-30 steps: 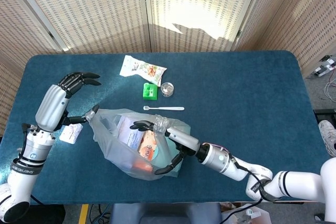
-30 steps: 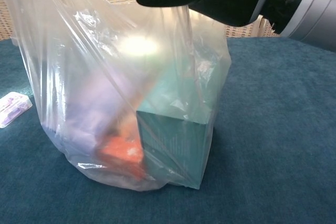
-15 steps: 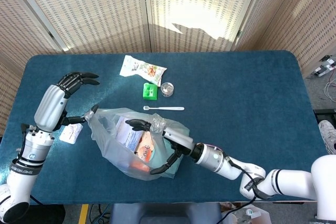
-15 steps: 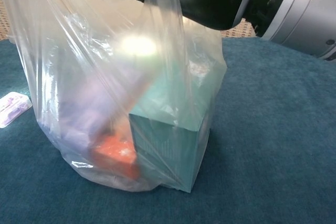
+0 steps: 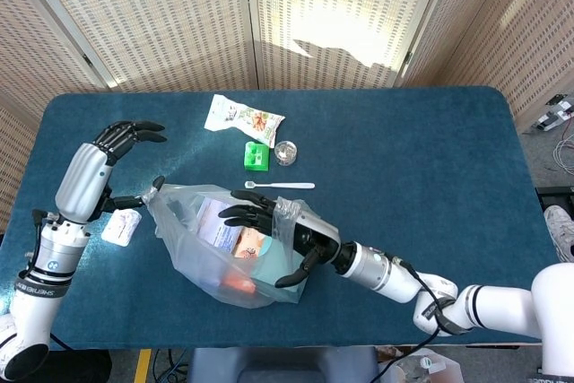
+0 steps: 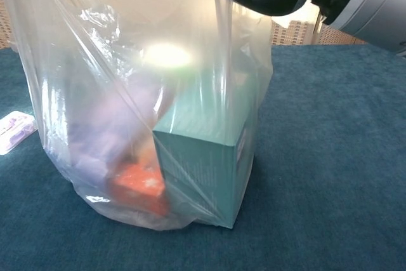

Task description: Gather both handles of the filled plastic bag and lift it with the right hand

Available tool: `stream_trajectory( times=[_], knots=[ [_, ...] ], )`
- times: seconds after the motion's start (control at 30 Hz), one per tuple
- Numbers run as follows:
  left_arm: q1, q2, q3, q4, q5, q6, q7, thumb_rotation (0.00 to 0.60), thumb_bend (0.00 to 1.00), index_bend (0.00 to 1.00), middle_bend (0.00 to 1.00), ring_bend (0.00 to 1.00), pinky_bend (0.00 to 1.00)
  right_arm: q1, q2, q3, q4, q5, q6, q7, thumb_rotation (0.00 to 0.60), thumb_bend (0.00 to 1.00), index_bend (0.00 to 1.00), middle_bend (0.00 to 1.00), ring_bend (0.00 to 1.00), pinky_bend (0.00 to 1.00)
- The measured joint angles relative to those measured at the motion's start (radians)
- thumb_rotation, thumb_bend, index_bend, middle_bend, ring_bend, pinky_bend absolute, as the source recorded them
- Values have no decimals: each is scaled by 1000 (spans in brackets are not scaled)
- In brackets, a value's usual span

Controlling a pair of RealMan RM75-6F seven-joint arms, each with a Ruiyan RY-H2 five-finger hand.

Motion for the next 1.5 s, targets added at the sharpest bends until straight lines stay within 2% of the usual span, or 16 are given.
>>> stream_trajectory(
  times=[0.1, 0.5, 0.77, 0.97, 1.5],
  knots=[
    [0, 4, -8, -2, -8, 3, -1, 600, 300, 302, 256, 254, 169, 2, 3, -2, 8, 1, 2, 5, 600, 0, 0, 135, 41, 79],
    [-24, 21, -56, -17, -42, -5, -13, 600, 270, 301, 256, 249, 169, 4, 19, -2, -9, 18, -24, -149, 600, 0, 0, 131, 41, 78],
    [-42, 32, -79, -38, -60, -17, -1, 600, 270, 301, 256, 245, 169, 9, 21, 10, -18, 25, -36, -204, 600, 0, 0, 72, 0, 22],
    [-62, 40, -96, -43, -76, -35, 11, 600, 265, 293, 256, 240, 168, 20, 16, 19, -23, 30, -54, -240, 600, 0, 0, 57, 0, 20],
    [-93, 78, -102, -90, -92, -77, 91, 600, 255, 272, 256, 231, 164, 69, -15, 70, -29, 93, -146, -302, 600, 0, 0, 42, 0, 12]
  ],
)
